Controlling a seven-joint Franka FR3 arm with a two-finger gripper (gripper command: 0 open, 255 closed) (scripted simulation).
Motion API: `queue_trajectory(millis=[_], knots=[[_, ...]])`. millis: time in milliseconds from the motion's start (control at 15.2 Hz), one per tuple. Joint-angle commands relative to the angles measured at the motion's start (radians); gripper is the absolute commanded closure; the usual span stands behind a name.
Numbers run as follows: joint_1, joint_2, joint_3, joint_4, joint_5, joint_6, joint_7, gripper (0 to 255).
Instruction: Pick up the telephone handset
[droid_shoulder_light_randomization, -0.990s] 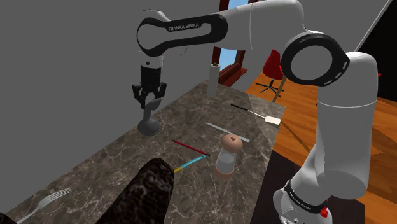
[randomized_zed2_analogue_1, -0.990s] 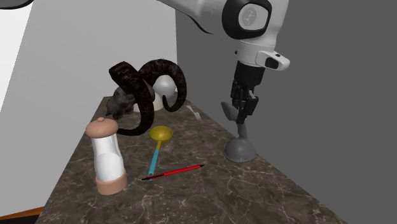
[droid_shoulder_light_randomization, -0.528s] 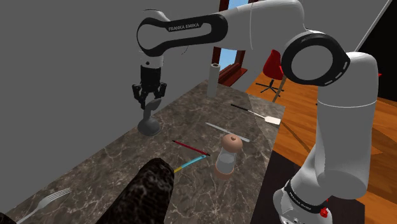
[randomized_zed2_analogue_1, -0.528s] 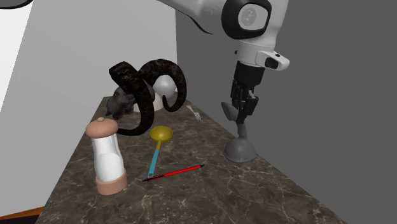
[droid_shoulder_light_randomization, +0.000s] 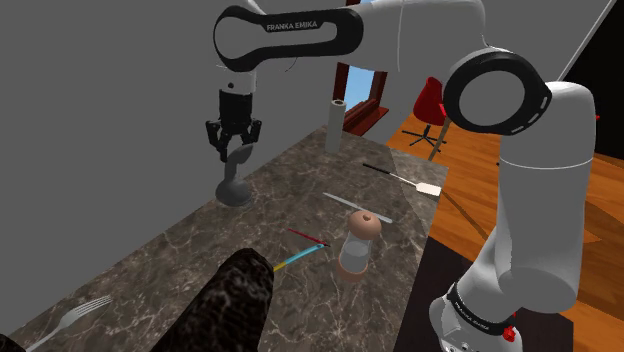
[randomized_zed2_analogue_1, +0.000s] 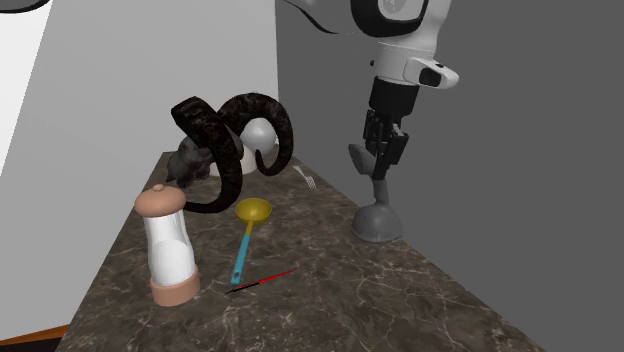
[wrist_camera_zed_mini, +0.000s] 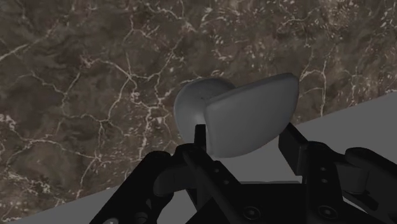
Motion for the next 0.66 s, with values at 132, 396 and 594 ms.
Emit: queue_trajectory(millis=[132,396,594], knots=[[0.002,0.003,0.001,0.06,-0.002,-0.055,0.011,255],[0.004,0.01,0.002,0.124,-0.004,-0.111,0.021,255],[0.005,0.013,0.002,0.144,-0.005,-0.128,0.024,255]])
